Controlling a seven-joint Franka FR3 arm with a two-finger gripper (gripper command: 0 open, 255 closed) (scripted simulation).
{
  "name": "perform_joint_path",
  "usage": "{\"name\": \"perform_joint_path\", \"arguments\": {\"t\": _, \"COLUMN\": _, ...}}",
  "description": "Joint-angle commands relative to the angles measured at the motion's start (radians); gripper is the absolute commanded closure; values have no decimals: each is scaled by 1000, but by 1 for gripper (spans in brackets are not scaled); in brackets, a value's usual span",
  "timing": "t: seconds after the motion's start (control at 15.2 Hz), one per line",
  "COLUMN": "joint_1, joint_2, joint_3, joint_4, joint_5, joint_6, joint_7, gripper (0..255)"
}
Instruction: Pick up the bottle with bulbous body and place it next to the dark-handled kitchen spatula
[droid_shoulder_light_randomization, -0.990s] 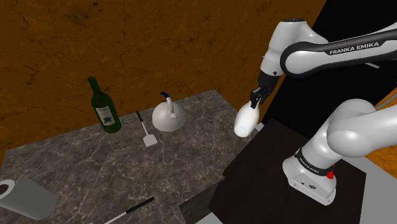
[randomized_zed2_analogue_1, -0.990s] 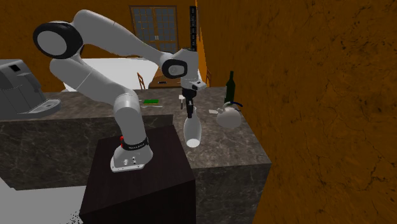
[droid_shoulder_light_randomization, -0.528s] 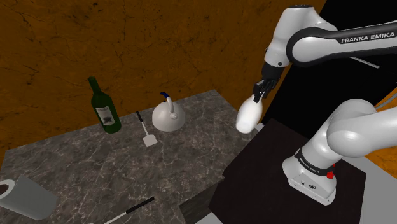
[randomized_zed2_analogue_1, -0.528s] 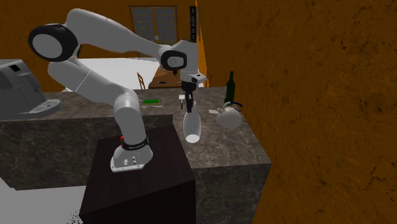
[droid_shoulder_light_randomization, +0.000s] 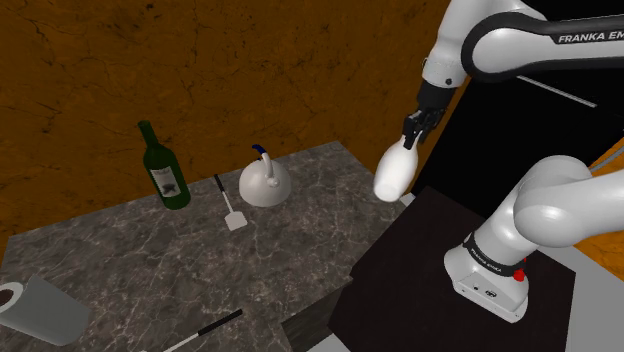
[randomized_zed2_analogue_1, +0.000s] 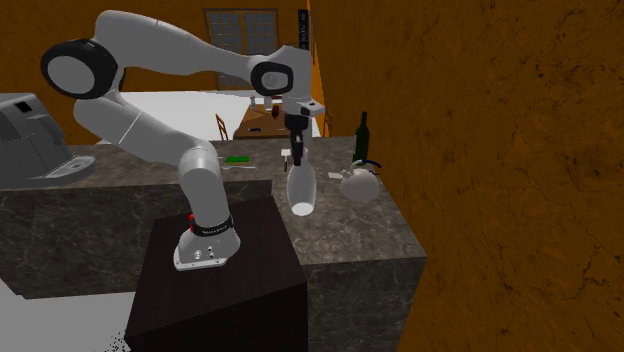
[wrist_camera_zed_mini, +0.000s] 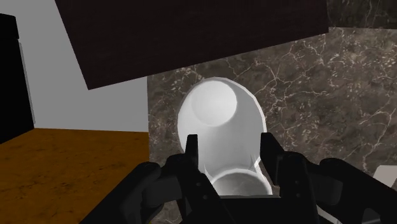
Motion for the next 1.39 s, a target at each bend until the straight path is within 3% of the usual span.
{"name": "perform_joint_path", "arguments": {"t": 0.0, "joint_1": -1, "joint_2": -3, "joint_3": -2, "joint_4": 26, "joint_5": -1, "joint_6": -29, "joint_7": -2, "gripper": 255}}
{"name": "perform_joint_path", "arguments": {"t": 1.32, "joint_1": 0, "joint_2": 17, "joint_3": 0, "joint_4": 307, "joint_5": -1, "joint_6": -290, "joint_7": 2, "gripper": 255}}
